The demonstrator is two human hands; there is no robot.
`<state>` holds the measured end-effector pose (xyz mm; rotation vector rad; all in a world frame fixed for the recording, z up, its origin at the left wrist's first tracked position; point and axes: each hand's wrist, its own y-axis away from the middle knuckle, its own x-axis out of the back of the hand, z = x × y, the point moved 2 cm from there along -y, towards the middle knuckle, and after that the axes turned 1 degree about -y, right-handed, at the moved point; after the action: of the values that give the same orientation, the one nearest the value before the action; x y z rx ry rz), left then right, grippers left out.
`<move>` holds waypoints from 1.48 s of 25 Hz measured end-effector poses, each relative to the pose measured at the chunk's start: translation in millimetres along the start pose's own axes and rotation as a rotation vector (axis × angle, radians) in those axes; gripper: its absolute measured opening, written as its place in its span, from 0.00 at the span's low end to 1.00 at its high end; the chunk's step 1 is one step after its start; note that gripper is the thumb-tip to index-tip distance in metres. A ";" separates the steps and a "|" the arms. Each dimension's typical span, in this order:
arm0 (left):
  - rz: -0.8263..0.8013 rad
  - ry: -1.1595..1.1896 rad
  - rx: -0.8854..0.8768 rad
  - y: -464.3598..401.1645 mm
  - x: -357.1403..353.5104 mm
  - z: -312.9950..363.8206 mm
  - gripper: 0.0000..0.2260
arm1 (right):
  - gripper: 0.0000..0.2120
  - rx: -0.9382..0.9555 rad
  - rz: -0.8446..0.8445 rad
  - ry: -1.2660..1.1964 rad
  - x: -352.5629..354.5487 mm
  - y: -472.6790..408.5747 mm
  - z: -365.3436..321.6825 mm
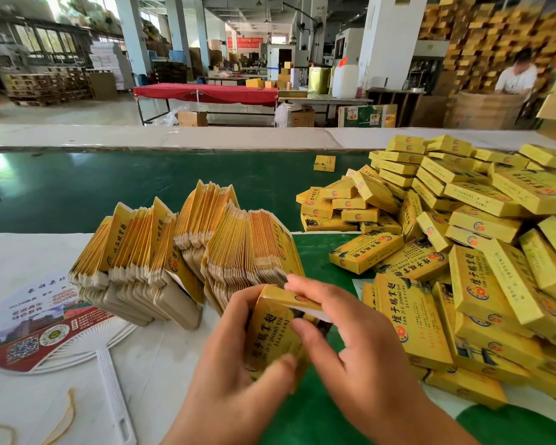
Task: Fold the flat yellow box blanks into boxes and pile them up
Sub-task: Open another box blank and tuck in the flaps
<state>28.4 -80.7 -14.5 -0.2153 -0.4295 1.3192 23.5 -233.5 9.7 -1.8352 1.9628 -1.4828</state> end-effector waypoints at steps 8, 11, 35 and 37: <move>0.365 0.065 0.141 -2.9 0.6 -6.9 0.10 | 0.17 0.144 -0.149 0.034 -13.1 0.6 -9.1; 0.433 0.051 0.163 -1.5 0.7 -20.7 0.17 | 0.19 0.127 -0.136 0.078 -11.4 3.1 -9.7; 0.211 0.045 0.106 -1.2 0.2 2.8 0.10 | 0.12 -0.080 -0.048 -0.201 -1.0 5.1 -4.2; 0.224 0.035 0.085 -1.5 1.4 -0.3 0.07 | 0.14 -0.028 -0.094 -0.181 0.1 4.2 -7.6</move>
<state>30.0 -79.8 -13.9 -0.2199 -0.3255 1.5478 15.6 -230.0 11.0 -2.0197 1.8478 -1.2666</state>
